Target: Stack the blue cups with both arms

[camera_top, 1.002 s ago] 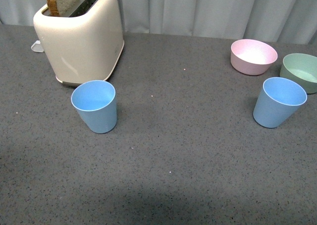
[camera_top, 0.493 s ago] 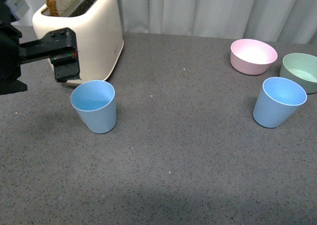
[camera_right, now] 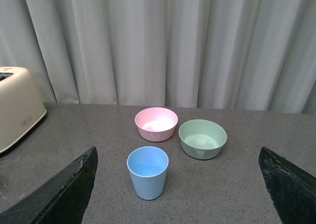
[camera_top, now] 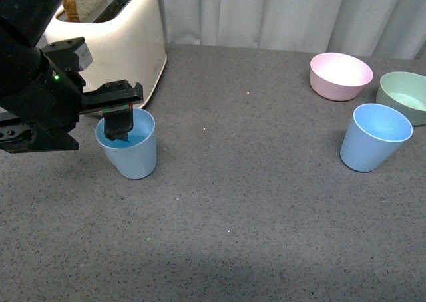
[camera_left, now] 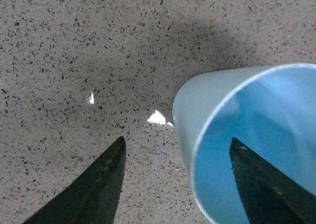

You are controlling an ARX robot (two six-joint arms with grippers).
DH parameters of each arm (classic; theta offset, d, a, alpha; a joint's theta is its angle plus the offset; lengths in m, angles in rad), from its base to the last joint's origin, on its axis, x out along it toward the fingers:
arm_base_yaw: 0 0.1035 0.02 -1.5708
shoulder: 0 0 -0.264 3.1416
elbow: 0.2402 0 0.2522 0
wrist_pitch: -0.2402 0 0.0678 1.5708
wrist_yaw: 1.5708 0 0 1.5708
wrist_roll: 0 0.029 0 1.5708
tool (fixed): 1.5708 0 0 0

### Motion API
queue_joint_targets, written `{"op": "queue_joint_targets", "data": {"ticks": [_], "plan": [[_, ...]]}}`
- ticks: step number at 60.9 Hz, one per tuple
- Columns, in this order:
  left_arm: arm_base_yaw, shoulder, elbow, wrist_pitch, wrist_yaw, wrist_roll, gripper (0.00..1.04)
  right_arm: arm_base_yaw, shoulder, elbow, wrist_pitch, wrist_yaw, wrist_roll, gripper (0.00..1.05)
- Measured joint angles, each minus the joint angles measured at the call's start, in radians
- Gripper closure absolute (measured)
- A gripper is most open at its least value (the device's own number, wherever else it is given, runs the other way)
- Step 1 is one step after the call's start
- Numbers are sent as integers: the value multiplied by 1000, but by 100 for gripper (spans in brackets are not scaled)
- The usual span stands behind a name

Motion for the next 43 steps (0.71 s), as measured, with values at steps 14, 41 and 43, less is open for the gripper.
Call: {"op": "queue_joint_targets", "data": {"ticks": [14, 41, 43], "plan": [[-2, 34, 37, -26, 0, -33, 80, 0, 0, 0, 0, 0, 0, 10], [-79, 36, 105, -64, 14, -93, 101, 0, 0, 0, 0, 0, 0, 10], [-93, 40, 120, -68, 14, -99, 101, 0, 0, 0, 0, 0, 0, 10]]}}
